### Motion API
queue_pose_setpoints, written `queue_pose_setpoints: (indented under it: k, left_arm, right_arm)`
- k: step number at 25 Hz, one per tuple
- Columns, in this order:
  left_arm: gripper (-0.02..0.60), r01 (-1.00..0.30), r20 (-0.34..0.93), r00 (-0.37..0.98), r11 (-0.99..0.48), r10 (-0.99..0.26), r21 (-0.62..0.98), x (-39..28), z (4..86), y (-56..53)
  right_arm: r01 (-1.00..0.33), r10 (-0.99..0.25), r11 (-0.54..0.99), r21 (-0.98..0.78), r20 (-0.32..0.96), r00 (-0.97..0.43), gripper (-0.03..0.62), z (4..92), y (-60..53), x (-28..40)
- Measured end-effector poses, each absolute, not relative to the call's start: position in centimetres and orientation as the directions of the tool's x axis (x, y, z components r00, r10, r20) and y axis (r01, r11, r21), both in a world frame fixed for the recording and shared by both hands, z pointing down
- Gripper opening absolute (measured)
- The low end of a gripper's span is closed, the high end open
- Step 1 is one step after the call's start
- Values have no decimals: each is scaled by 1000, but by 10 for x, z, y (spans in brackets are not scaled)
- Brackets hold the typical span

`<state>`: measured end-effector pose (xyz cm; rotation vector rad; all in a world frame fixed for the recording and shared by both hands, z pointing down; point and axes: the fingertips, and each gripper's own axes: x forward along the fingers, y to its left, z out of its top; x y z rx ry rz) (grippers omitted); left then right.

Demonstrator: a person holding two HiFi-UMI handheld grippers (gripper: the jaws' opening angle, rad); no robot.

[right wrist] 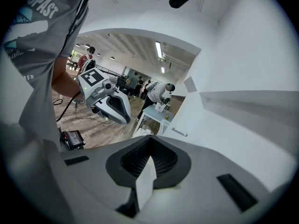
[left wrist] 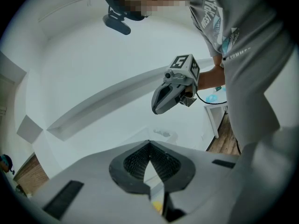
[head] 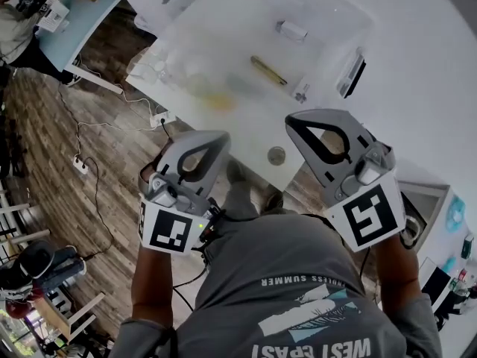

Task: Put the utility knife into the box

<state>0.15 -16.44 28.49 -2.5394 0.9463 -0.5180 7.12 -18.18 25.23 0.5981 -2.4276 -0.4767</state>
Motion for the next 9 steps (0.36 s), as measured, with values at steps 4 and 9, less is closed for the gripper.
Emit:
queue_pose_setpoints:
  k: [4, 9]
  left_arm:
    - [8, -503, 245, 707, -715, -664, -485, 16, 289, -144]
    - [8, -525, 208, 714, -707, -669, -474, 44, 275, -126]
  right_arm:
    - [-328, -531, 825, 460, 434, -728, 9, 247, -157, 87]
    - [-340, -529, 830, 441, 433, -730, 9, 238, -131, 112]
